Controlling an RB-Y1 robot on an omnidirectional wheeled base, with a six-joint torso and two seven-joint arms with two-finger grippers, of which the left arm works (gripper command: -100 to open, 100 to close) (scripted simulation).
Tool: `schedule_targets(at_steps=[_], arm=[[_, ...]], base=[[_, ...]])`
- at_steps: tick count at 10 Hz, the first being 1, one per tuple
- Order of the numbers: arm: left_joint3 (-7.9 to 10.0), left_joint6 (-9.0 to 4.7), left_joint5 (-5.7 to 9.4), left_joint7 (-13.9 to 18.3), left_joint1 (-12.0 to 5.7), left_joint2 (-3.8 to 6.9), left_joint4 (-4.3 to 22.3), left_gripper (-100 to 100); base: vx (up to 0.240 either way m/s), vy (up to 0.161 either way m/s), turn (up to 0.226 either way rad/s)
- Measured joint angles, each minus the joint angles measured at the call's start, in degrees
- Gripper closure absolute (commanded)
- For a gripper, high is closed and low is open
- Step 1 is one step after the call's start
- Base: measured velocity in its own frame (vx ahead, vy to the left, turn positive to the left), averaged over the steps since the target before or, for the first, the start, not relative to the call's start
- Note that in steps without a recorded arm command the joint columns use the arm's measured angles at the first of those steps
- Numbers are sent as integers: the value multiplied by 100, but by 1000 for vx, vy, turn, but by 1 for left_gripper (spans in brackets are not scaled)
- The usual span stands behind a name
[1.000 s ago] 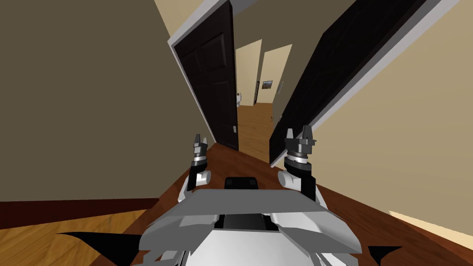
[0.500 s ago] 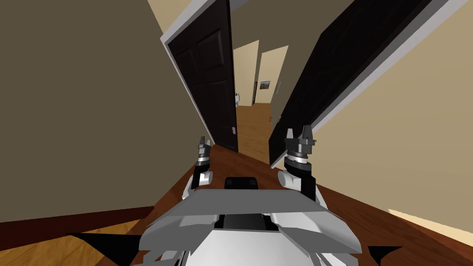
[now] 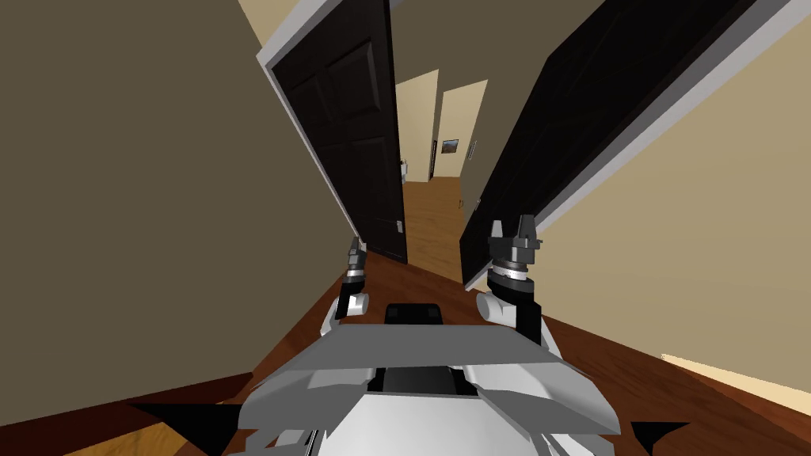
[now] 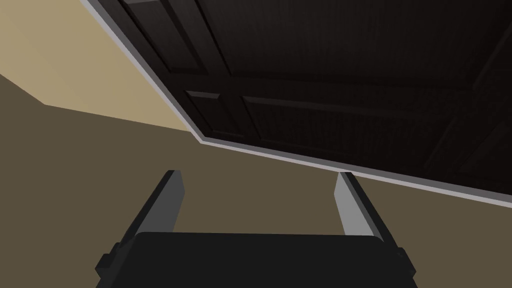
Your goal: Push the door open
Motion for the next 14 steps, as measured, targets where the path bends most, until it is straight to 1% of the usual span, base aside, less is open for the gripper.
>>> schedule_targets(at_steps=[1,2,3,4,5,6,9,10,11,12,14], arm=[[-39,-34,-1,19,2,27,105,-100],[-46,-81,1,34,-34,41,225,-100],[-60,-145,-3,37,-124,41,430,-100],[-99,-193,-10,46,-140,51,562,-100],[-123,-210,-8,65,-202,71,709,-100],[-154,-266,-9,88,-241,93,894,-100],[-273,-347,-34,105,-389,86,1354,-100],[-312,-396,-39,119,-422,94,1514,-100],[-336,-398,-34,146,-475,120,1634,-100],[-392,-459,-55,138,-505,83,1825,-100],[-463,-508,-62,163,-577,99,2091,-100]], base=[[51,28,-21],[54,26,-39],[86,45,-79],[91,42,-84],[97,39,-58],[90,49,-68],[96,45,-76],[85,50,-66],[84,45,-64],[95,39,-77],[99,51,-77]])
